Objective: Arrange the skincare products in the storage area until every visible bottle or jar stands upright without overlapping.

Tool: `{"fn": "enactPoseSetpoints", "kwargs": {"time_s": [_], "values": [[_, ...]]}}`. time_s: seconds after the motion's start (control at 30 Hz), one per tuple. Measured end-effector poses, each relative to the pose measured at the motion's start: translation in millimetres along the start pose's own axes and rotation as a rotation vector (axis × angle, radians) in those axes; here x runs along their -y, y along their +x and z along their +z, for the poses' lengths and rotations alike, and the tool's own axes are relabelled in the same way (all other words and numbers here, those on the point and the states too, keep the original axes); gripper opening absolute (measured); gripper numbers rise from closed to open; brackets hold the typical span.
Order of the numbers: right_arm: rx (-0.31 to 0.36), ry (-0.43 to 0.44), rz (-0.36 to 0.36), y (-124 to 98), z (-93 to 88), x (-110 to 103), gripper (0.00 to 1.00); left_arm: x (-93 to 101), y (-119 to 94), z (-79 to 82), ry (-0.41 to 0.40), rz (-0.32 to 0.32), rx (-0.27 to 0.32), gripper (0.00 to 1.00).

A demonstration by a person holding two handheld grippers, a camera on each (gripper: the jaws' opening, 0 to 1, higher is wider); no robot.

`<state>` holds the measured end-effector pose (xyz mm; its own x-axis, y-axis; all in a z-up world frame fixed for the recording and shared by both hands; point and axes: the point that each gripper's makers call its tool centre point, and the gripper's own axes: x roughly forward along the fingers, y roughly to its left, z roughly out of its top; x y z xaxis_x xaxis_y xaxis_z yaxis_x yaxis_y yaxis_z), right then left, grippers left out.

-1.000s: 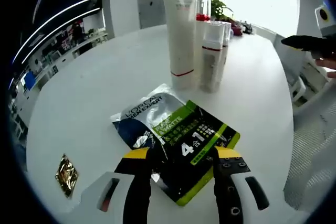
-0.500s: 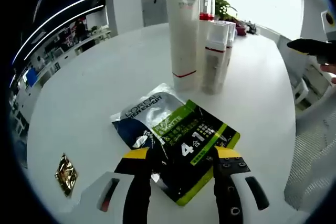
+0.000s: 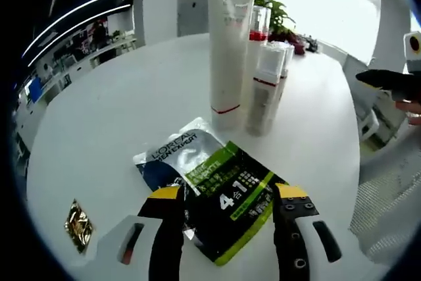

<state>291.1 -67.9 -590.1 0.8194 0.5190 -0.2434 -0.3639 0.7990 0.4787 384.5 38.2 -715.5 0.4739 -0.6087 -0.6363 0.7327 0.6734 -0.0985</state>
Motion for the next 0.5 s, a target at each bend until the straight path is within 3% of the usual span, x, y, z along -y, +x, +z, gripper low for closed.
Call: {"fn": "enactPoseSetpoints", "kwargs": {"time_s": [0.1,0.33,0.5], "values": [[0.002,-0.004,-0.003,-1.0,-1.0,1.0,0.98,-0.4,-4.0,22.7,-0.006,-0.049,0.044,0.52],[-0.007,-0.043,-0.012,-2.0,-5.2,2.4,0.98,-4.3,-12.1,96.5,0.018,-0.119,0.197,0.52],[0.002,-0.049,-0.019,-2.9,-4.8,5.0,0.97,6.2,-9.0,128.3,0.085,-0.184,0.242,0.46]]}}
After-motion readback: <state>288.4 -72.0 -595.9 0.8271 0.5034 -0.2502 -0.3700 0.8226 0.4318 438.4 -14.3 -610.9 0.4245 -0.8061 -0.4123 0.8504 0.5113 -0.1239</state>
